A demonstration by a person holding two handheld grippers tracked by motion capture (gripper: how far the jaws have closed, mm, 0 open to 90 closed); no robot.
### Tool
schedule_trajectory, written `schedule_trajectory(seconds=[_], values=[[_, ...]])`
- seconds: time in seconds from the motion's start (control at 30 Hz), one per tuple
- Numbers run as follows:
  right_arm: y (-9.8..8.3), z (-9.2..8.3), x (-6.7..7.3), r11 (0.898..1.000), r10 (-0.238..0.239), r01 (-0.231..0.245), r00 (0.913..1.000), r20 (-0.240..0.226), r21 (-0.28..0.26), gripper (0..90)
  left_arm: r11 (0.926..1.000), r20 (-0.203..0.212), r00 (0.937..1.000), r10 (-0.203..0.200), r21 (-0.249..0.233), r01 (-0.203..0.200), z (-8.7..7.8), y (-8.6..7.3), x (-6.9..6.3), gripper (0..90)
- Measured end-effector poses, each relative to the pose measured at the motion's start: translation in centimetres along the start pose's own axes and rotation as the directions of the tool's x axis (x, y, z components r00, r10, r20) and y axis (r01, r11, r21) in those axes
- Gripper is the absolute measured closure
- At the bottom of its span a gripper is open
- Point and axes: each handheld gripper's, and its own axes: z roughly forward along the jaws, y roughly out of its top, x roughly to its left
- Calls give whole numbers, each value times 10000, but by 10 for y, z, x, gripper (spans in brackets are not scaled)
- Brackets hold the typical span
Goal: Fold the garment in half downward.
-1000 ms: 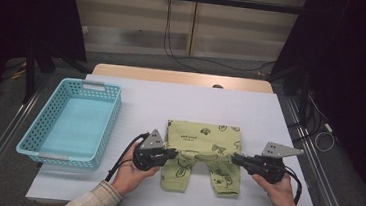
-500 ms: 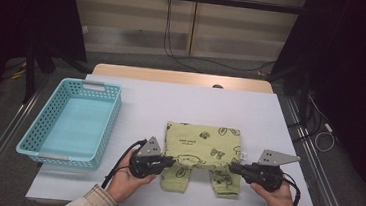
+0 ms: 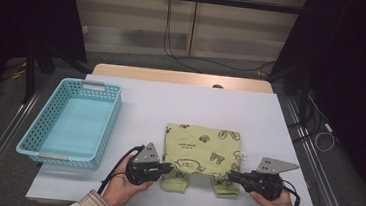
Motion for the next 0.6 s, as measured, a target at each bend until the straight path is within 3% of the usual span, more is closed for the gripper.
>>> schedule_trajectory(seconds=[0.13, 0.27, 0.43, 0.5, 0.57, 0.6], values=[[-2, -2, 3, 10000, -61, 61, 10000, 26, 23, 836, 10000, 103, 9999, 49, -61, -49, -2, -1, 1, 859], [-2, -3, 2, 10000, 36, -35, 9998, 196, -66, 777, 9989, 224, 9993, -307, -351, 314, -6, 1, 5, 802], [1, -6, -1, 9978, 165, -131, 9985, 522, -648, 666, 9969, -59, 9986, -523, -586, 518, -8, 2, 10, 694], [3, -9, -1, 9959, 184, -122, 9975, 682, -894, 636, 9957, -41, 9981, -619, -692, 615, -7, 2, 11, 688], [4, -10, -1, 9943, 182, -101, 9970, 756, -1064, 597, 9944, -230, 9974, -687, -815, 667, -8, 2, 14, 636], [4, -10, -2, 9942, 238, -155, 9967, 773, -1062, 579, 9926, -568, 9946, -864, -899, 811, -7, 2, 15, 586]])
